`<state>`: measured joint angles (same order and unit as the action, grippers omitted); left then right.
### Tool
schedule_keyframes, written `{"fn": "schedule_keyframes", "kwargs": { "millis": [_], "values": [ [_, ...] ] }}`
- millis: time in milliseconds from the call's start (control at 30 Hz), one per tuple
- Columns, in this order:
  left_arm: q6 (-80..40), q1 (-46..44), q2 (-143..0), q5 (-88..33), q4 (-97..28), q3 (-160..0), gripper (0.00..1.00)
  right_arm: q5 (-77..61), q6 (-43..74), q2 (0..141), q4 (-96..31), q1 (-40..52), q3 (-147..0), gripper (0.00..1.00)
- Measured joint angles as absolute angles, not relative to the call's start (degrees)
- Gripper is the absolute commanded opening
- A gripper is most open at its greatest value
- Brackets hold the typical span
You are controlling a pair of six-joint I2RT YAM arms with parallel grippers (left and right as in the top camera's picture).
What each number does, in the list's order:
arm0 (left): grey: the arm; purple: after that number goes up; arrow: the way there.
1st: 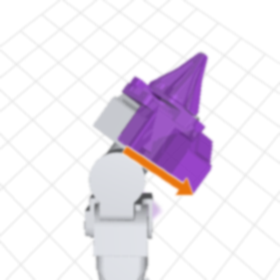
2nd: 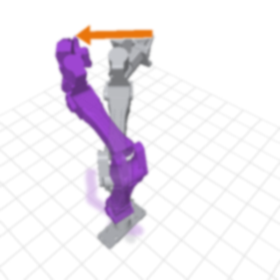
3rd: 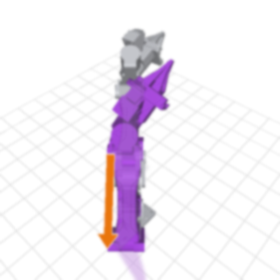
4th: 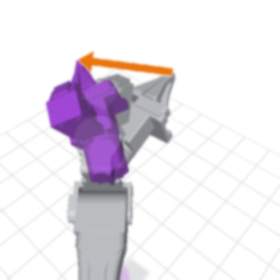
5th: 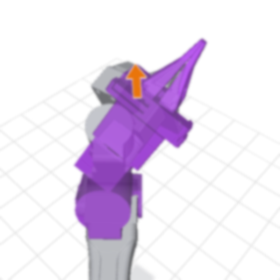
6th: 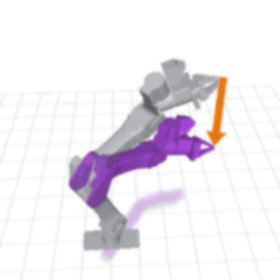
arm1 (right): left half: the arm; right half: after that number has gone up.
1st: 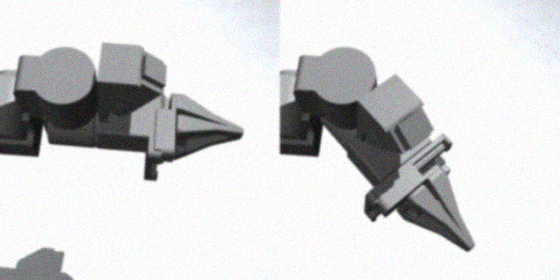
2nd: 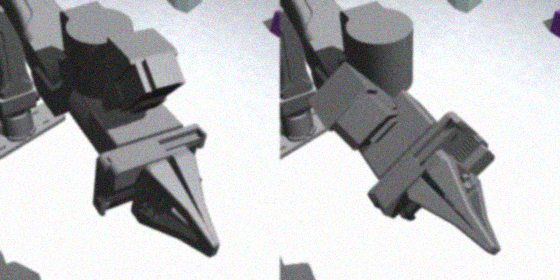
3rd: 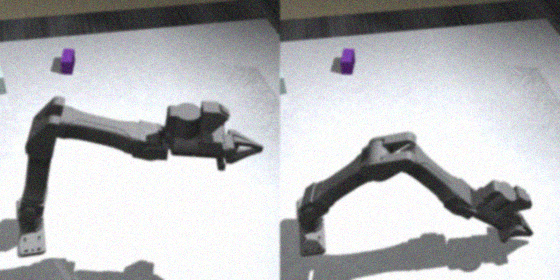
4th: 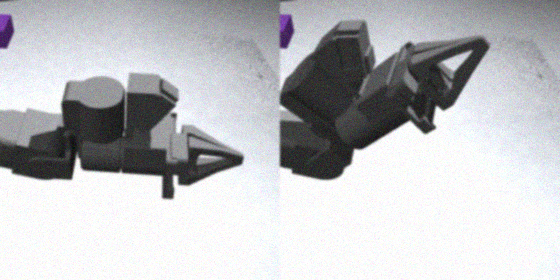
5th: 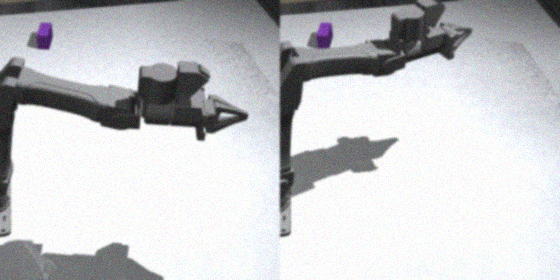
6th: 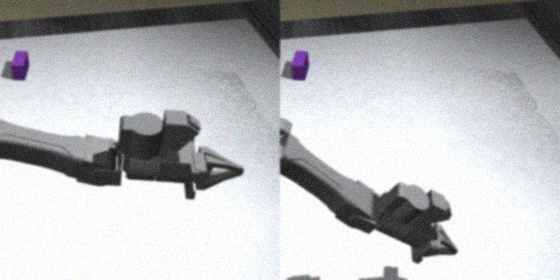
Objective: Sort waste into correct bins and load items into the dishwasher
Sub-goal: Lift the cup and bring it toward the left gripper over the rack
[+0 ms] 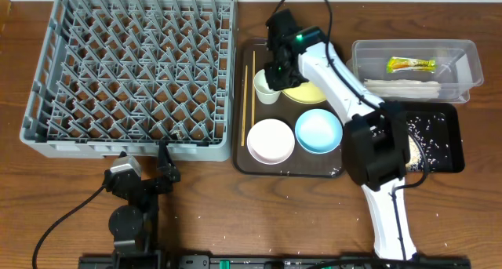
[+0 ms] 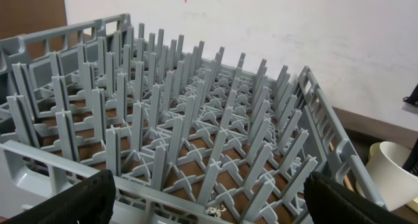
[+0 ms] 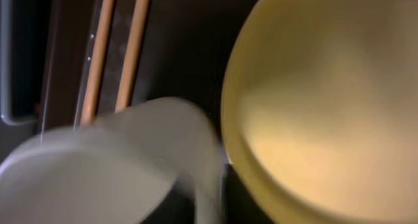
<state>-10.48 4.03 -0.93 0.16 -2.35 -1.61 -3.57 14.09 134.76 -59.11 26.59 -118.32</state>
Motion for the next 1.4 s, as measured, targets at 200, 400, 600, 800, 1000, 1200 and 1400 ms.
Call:
{"fn": "schedule_keyframes", "kwargs": {
  "millis": [200,400,600,800,1000,1200,1400],
  "values": [
    [-10.5,4.0,-0.9,0.2,-1.9,-1.6,0.93,-3.7,14.2,134.8,-59.4,27.1,-118.2,0.01],
    [-14.2,4.0,-1.0,0.2,-2.0,-1.6,0.93,-7.1,14.3,134.7,-62.0,26.4,-119.3,0.01],
    [-24.4,4.0,-9.5,-0.6,-6.6,-8.4,0.93,-11.7,14.3,128.9,-62.1,22.5,-121.3,0.01],
    [-28.7,4.0,-30.8,-8.3,-6.0,-26.6,0.93,-16.9,14.4,119.0,-62.0,15.8,-123.2,0.01],
    [-31.2,4.1,-54.2,-23.3,-5.8,-46.5,0.93,-25.4,14.0,116.5,-61.6,10.6,-123.7,0.01],
    [-50.5,1.6,-72.4,-35.3,13.1,-52.5,0.93,-32.6,13.5,117.4,-57.3,7.9,-123.7,0.01],
    [-79.5,-0.2,-82.6,-42.8,15.3,-52.5,0.94,-37.3,12.7,117.4,-57.5,7.4,-123.7,0.01]
  ]
}}
